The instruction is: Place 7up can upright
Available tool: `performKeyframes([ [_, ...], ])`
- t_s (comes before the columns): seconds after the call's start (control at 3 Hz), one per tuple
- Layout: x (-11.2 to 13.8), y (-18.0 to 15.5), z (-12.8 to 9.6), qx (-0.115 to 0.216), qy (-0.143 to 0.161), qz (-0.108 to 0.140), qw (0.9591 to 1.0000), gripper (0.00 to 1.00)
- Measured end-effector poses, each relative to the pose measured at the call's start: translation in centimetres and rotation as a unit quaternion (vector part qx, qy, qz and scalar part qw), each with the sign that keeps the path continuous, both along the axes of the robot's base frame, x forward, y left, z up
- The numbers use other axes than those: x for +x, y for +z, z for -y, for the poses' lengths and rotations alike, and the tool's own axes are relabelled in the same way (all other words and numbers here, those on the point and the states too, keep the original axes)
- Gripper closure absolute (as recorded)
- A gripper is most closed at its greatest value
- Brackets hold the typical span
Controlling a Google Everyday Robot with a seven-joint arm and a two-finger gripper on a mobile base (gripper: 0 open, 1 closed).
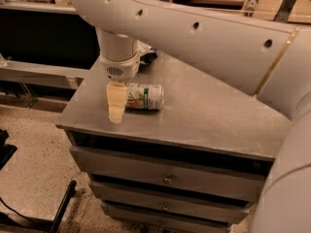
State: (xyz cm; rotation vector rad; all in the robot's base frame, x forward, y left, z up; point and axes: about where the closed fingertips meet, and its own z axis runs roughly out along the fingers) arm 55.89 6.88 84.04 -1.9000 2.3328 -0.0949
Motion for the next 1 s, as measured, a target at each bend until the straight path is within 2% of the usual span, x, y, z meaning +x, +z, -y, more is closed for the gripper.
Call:
performKeyframes([
  [0.33, 0.01, -0.01, 0.02, -0.001, 0.001, 0.000, 1.0000, 0.00],
  [0.67, 0.03, 0.00, -0.01, 0.000, 0.001, 0.002, 1.0000, 0.14],
  [1.0, 0.05, 0.00, -0.04, 0.001, 0.001, 0.003, 1.0000, 0.38],
])
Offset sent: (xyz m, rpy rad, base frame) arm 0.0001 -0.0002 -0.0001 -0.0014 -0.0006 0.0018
